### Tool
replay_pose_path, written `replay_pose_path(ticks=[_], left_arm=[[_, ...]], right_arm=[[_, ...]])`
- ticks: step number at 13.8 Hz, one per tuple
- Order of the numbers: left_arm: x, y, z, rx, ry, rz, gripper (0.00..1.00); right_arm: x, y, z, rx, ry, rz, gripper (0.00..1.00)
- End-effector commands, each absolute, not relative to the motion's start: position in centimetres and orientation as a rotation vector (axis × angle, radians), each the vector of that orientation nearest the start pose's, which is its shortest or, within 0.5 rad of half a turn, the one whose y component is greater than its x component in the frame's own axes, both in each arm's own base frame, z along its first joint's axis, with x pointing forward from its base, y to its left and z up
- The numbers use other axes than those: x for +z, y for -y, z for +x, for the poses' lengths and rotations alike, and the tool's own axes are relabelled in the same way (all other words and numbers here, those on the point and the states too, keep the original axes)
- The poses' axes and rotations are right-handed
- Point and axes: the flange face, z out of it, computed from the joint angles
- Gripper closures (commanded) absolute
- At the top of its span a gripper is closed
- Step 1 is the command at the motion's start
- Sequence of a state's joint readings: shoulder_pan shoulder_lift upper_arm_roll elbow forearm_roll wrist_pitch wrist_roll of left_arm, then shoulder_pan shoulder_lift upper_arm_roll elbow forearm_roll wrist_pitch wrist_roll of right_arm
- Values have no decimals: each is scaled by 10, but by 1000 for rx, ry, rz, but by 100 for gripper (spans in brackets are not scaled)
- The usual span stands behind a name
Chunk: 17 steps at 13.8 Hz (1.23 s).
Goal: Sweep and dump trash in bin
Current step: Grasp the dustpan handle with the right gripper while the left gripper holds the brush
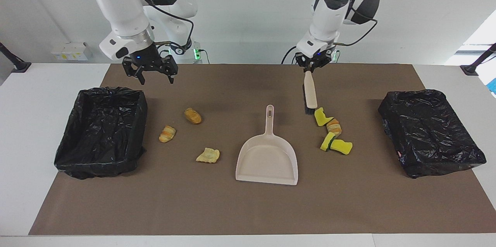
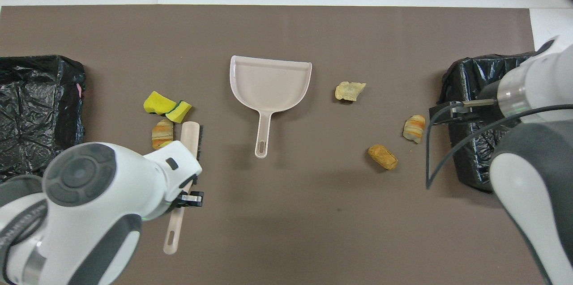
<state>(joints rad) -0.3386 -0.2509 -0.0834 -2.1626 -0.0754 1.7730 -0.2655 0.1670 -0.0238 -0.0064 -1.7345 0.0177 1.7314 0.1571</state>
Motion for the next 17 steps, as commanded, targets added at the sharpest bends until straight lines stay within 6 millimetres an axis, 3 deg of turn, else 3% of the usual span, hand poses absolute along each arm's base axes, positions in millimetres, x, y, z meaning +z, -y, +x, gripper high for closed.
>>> replay_pose_path(ticks=[1,4,6,7,9,10,14,17], left_arm=[[491,143,468,248,-166,-3147,100],[502,75,524,164,-251,-3181,100],[490,32,559,133,-378,-3117,100],[487,14,570,102,-443,-3069,100],[474,-12,583,81,-565,-3018,100],[464,-20,588,84,-588,-2997,100],[425,-18,603,86,-643,-2947,100],[420,-14,602,89,-669,-2934,100]], right_arm=[[559,-127,558,-98,-68,-3090,0],[535,-188,568,-153,-69,-3086,0],[514,-237,573,-188,-125,-3076,0],[504,-260,575,-204,-139,-3083,0],[488,-285,579,-205,-166,-3096,0],[480,-302,581,-211,-170,-3104,0],[445,-369,586,-277,-248,-3100,0],[414,-418,578,-325,-205,-3136,1]])
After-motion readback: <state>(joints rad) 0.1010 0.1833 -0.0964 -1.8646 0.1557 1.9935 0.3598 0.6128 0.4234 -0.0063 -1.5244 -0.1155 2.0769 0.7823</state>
